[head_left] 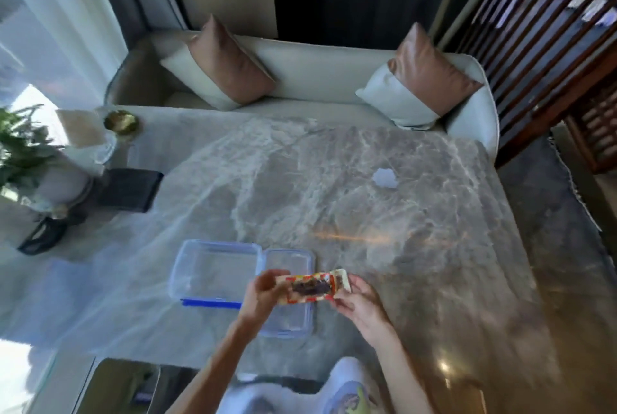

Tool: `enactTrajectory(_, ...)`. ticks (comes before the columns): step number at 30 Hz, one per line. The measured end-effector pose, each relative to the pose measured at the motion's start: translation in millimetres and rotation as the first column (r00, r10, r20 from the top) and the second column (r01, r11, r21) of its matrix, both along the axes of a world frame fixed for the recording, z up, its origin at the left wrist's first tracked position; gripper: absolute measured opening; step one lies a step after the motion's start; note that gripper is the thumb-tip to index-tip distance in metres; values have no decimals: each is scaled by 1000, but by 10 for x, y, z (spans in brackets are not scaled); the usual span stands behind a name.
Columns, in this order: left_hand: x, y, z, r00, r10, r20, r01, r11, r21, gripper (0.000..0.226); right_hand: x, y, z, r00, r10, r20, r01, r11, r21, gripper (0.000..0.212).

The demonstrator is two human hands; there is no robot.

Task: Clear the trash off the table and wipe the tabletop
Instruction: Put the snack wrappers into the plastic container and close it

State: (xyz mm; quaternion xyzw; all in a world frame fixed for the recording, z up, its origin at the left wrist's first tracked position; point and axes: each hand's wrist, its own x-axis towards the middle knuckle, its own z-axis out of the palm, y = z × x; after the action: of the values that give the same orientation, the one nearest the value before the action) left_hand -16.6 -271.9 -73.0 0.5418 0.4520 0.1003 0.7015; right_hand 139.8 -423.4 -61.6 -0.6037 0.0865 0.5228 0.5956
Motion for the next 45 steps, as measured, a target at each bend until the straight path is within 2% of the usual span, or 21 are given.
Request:
enactTrajectory(3, -458, 254, 207, 999, 10, -52, -1, 987, 163, 22, -542, 206, 116, 986, 153, 60, -151, 988, -37, 31)
enactTrajectory(6, -864, 450, 310, 995, -22, -94, 48, 959, 278, 19, -906, 366, 163, 968, 223, 119, -214, 974, -78, 24)
enactTrajectory(9, -1125, 574, 378, 992, -49, -119, 80, 958, 275, 17, -1037, 510, 148, 952, 269, 144, -257, 962, -96, 28)
enactTrajectory(12, -1306, 609, 385, 991, 51, -126, -18, 968, 251, 6, -1078, 658, 159, 938, 328, 110, -320, 944, -82, 31)
enactTrajectory(15, -1438, 655, 383, 983, 152, -102, -124, 963, 240, 10, -1057, 858, 158, 883, 453, 124, -449, 892, -56, 31)
enactTrajectory(18, -1468, 827, 354, 980, 118, -158, -75, 964, 255, 9, -1061, 1098, 114, 830, 544, 125, -530, 838, -131, 24)
enactTrajectory(20, -1437, 1030, 336, 977, 91, -193, -29, 953, 302, 10, -1073, 1287, 107, 851, 513, 108, -492, 853, -174, 15)
enactTrajectory(22, -1370, 1291, 271, 978, 47, -205, 23, 945, 326, 10, -1103, 1516, 66, 886, 442, 139, -405, 884, -234, 15)
enactTrajectory(26, -1239, 1728, 15, 959, -24, -282, 87, 973, 213, 26, -1255, 1846, -225, 856, 422, 299, -277, 862, -423, 37)
enactTrajectory(28, -1212, 1868, -269, 945, -73, -318, 129, 979, 159, 17, -1284, 1944, -622, 839, 432, 330, -248, 844, -475, 40)
enactTrajectory(30, -1175, 1892, -468, 924, -114, -366, 170, 978, 125, 14, -1360, 2009, -910, 849, 436, 297, -252, 830, -498, 41)
enactTrajectory(32, -1072, 1860, -334, 905, -148, -399, 196, 977, 82, 18, -1474, 2112, -699, 865, 434, 252, -248, 807, -536, 39)
enactTrajectory(35, -924, 1815, -219, 866, -159, -474, 184, 983, 8, 42, -1570, 2254, -376, 893, 404, 200, -229, 788, -571, 32)
enactTrajectory(37, -875, 1791, -263, 850, -163, -501, 169, 985, -34, 49, -1560, 2298, -363, 901, 393, 186, -217, 778, -589, 33)
enactTrajectory(42, -815, 1780, -298, 820, -152, -551, 218, 974, 56, 41, -1531, 2366, -496, 906, 384, 178, -205, 766, -609, 36)
enactTrajectory(45, -769, 1810, -367, 790, -139, -597, 222, 973, 67, 52, -1508, 2335, -722, 890, 412, 196, -221, 765, -605, 39)
